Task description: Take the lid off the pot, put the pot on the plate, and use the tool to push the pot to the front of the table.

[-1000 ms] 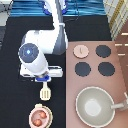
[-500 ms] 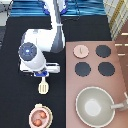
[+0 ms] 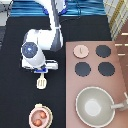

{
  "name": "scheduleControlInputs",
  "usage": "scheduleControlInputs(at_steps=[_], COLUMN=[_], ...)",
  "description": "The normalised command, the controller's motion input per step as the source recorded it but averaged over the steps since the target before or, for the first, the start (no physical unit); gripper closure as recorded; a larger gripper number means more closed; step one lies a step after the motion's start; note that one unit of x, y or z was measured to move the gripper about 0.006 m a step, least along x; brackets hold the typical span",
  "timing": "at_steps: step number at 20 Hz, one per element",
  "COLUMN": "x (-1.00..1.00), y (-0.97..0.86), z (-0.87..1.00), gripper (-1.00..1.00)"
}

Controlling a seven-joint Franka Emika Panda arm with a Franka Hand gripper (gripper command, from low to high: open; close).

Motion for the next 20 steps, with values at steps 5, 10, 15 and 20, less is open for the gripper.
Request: scheduleControlInputs(at_steps=[5,10,15,20], x=[-0.83,-0.79,-0.66,-0.62], y=[0.12,0.08,-0.07,-0.22], z=[0.83,0.81,0.79,0.61], gripper=[-1.00,-1.00,-1.00,-1.00])
